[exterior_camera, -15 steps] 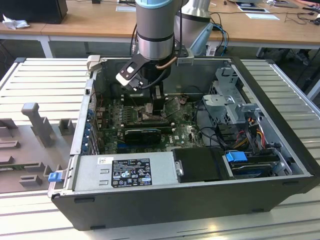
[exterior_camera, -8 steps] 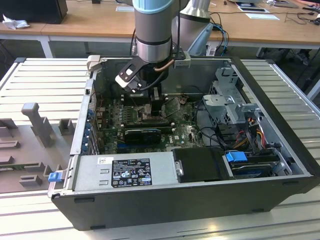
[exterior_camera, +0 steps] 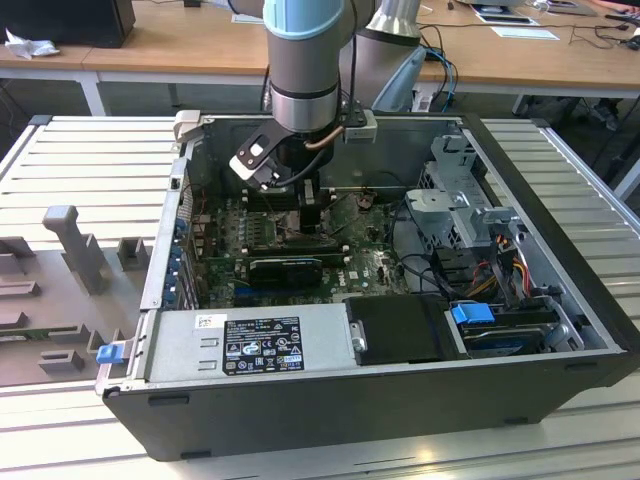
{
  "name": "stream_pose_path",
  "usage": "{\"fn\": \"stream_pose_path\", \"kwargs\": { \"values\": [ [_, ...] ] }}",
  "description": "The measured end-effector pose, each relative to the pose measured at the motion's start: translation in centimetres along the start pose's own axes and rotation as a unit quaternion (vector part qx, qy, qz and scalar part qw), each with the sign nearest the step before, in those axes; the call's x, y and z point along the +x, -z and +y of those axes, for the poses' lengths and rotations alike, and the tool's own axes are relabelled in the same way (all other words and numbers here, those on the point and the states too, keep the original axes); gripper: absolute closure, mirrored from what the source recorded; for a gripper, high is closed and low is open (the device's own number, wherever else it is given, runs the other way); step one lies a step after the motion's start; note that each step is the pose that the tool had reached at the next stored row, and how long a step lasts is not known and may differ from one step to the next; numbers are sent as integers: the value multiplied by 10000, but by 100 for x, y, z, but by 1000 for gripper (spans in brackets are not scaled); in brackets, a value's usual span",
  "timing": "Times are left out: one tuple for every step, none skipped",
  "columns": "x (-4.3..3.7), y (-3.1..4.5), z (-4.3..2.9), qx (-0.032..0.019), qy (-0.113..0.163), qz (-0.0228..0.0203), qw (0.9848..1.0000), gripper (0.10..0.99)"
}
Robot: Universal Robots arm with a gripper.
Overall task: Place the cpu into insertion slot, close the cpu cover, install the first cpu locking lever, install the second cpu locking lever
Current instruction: 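Place the cpu into insertion slot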
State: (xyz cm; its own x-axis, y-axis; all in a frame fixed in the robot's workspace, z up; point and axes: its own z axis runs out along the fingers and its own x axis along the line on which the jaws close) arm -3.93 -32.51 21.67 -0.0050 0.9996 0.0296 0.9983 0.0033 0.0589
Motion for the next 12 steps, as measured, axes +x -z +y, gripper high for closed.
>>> {"fn": "stream_pose_path", "kwargs": {
  "values": [
    [9, -15, -4, 0, 0, 0, 10000, 557],
    [23, -44, -12, 0, -2, -1, 10000, 557],
    [28, -61, -16, 0, -8, -1, 10000, 557],
    [30, -75, -18, 0, -17, -1, 10000, 557],
    [30, -98, -18, -1, -42, -2, 10000, 557],
    [30, -105, -18, -1, -46, -2, 10000, 557],
    [31, -114, -18, -1, -49, -3, 10000, 557],
    [33, -122, -17, 0, -53, -3, 10000, 557],
    [37, -126, -18, 0, -65, -4, 10000, 557],
    [38, -132, -18, -1, -72, -4, 10000, 557],
    [38, -136, -18, -1, -77, -6, 10000, 557],
    [38, -136, -19, -1, -77, -6, 10000, 557]
  ]
}}
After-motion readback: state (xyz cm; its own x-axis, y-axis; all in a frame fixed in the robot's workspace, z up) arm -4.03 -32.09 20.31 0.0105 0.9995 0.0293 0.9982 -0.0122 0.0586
